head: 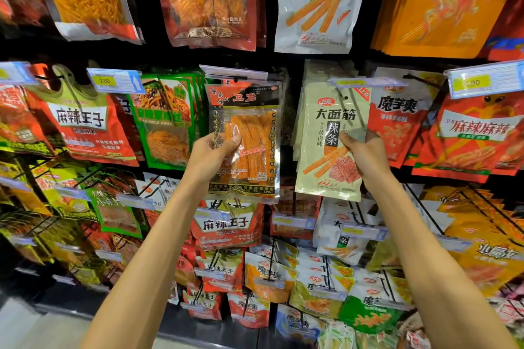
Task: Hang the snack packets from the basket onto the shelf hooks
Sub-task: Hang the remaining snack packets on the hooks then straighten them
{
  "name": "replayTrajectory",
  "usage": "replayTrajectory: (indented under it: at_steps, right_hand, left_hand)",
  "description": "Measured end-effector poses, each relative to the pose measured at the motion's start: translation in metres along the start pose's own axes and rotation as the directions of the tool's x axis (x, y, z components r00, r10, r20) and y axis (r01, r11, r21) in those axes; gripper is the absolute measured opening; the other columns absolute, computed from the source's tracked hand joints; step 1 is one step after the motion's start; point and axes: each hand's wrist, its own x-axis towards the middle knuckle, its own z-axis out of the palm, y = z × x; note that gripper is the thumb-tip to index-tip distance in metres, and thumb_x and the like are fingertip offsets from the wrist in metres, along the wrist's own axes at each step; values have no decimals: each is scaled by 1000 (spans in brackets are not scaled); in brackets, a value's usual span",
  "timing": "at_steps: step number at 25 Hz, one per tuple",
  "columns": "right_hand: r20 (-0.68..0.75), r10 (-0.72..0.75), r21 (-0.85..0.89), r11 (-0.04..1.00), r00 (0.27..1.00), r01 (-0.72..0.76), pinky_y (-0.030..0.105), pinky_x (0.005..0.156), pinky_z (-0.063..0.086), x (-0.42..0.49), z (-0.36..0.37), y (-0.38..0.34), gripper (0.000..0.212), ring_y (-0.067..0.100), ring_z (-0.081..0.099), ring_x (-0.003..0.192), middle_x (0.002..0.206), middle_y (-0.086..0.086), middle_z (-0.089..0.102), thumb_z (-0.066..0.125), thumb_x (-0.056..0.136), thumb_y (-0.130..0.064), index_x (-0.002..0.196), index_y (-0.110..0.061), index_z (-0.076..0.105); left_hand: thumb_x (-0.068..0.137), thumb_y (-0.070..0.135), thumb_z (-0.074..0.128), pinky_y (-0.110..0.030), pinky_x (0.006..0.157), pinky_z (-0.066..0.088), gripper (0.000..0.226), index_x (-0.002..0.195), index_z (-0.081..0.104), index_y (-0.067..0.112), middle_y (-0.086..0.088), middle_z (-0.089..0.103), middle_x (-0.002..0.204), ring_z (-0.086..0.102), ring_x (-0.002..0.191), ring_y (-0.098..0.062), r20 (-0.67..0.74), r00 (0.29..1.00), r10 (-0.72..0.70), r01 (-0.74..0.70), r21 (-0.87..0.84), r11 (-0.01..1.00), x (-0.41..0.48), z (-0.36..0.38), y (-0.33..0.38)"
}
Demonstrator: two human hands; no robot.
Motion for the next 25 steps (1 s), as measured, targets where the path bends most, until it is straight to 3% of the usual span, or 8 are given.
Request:
replayTrajectory:
  at_steps: [3, 6, 9, 11, 15, 19, 23, 25]
  right_hand:
    - [-6, 31, -10, 999, 1000, -31, 31, 93, 42, 13, 4, 9, 39, 21, 57, 110, 118, 7, 63, 65, 94, -26, 128, -10, 53]
    - [-14, 60, -51, 997, 998, -60, 37, 97, 44, 19, 5, 15, 41, 30, 56, 113, 122, 19, 59, 63, 95, -30, 121, 0, 51]
    - [-9, 81, -94, 992, 997, -82, 41, 94, 42, 19, 5, 17, 37, 34, 57, 102, 105, 22, 59, 61, 96, -33, 109, 2, 54]
    - [19, 91, -112, 990, 996, -89, 44, 91, 44, 18, 2, 19, 37, 38, 58, 101, 96, 20, 59, 62, 94, -37, 96, -1, 54]
    - [65, 93, -65, 994, 994, -88, 27, 90, 37, 14, -4, 20, 28, 17, 55, 108, 109, -4, 61, 61, 95, -35, 116, -16, 56]
    - [102, 74, -92, 994, 992, -65, 28, 93, 39, 6, -6, 19, 46, 17, 56, 117, 118, -6, 61, 61, 95, -40, 132, -14, 56]
    - [102, 81, -139, 988, 991, -67, 56, 102, 44, -2, -6, 21, 39, 47, 52, 116, 126, 31, 56, 59, 94, -44, 116, -13, 67]
    - [113, 63, -203, 978, 992, -39, 63, 94, 45, -4, -6, 25, 44, 50, 55, 108, 120, 34, 55, 60, 89, -51, 106, -12, 70]
  left_hand:
    - [88, 40, 69, -31, 88, 36, 37, 110, 65, 11, 2, 68, 109, 59, 99, -7, -15, 1000, 9, -8, 19, 1000, 11, 4, 1]
    - [90, 37, 68, -19, 69, 43, 29, 106, 66, 13, 3, 69, 96, 62, 81, -5, -33, 999, 15, -14, 47, 999, 27, 11, 0]
    - [87, 45, 69, -16, 73, 46, 43, 118, 64, 16, 6, 68, 109, 62, 99, -7, -42, 999, 15, -11, 90, 996, 37, 19, -5]
    - [84, 52, 69, -23, 83, 47, 55, 126, 61, 17, 6, 66, 117, 61, 106, -7, -48, 999, 10, -6, 86, 996, 38, 21, -11]
    - [91, 37, 66, -13, 67, 40, 31, 119, 63, 21, 15, 66, 107, 58, 93, 7, -47, 999, -4, 7, 50, 999, 34, 25, -18]
    - [92, 36, 65, -21, 72, 40, 28, 116, 62, 22, 16, 64, 102, 57, 92, 2, -27, 999, -34, 35, 23, 999, 31, 22, -20]
    - [93, 38, 63, -34, 91, 38, 38, 126, 58, 21, 15, 58, 111, 52, 107, -9, 16, 1000, -27, 27, 33, 999, 31, 16, -22]
    - [95, 35, 61, -33, 92, 37, 43, 133, 54, 17, 14, 53, 112, 48, 108, -8, 21, 1000, -16, 15, 46, 999, 31, 15, -21]
